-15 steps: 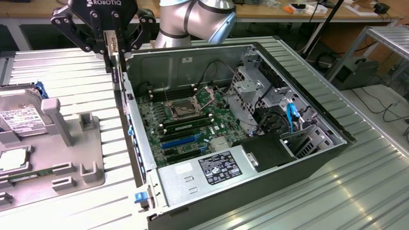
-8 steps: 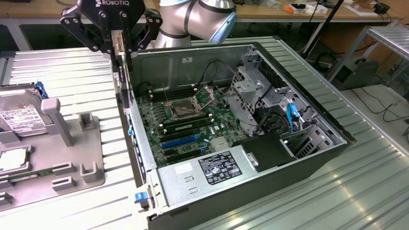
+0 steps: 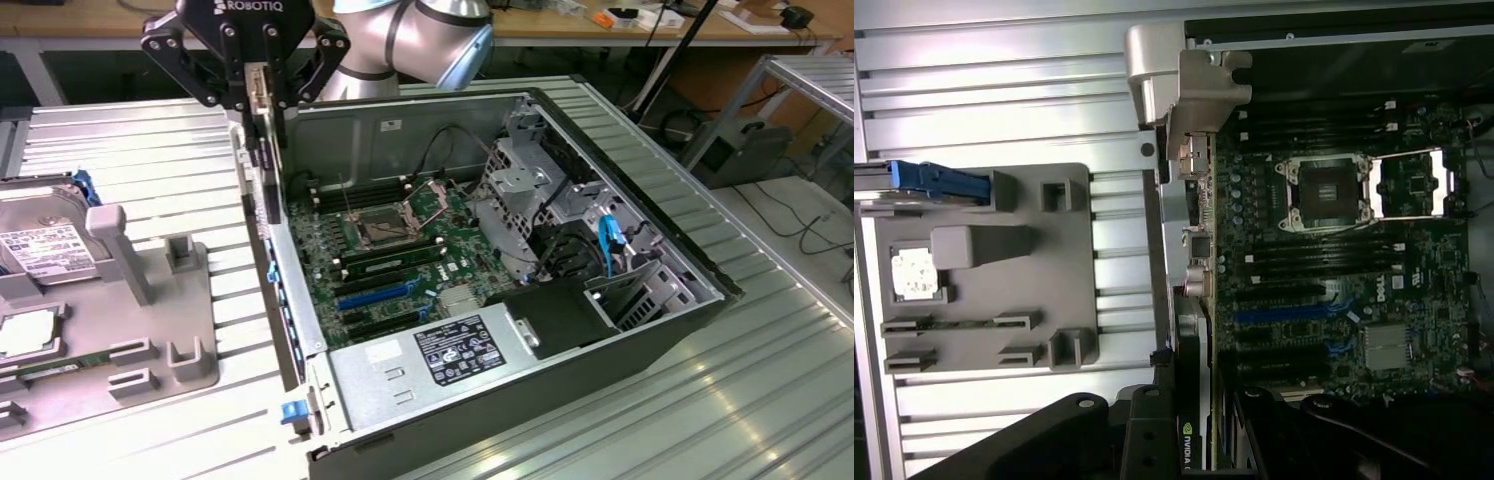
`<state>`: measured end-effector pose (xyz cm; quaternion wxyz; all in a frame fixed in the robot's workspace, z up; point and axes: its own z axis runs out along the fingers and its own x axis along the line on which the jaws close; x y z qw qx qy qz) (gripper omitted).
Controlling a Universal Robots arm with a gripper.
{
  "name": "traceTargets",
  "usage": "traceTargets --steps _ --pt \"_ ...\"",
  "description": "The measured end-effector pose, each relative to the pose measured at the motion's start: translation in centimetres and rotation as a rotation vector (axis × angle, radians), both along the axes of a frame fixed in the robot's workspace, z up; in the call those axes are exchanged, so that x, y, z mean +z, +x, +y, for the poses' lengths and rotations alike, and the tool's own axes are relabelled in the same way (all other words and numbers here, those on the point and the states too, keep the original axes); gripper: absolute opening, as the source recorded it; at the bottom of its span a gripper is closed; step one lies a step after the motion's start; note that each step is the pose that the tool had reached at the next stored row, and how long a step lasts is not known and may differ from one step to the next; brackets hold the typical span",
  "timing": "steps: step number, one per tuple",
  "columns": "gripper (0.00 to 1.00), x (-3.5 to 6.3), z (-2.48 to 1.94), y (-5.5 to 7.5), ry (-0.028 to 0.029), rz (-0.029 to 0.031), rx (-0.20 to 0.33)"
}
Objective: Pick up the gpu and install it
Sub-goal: 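Pick up the gpu and move the gpu toward the slot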
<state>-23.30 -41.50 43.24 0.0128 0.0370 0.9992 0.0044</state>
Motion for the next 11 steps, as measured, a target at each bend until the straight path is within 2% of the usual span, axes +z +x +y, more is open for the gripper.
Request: traceTargets --steps 11 --pt "0.27 -0.02 0.00 1.3 0.0000 0.0000 0.000"
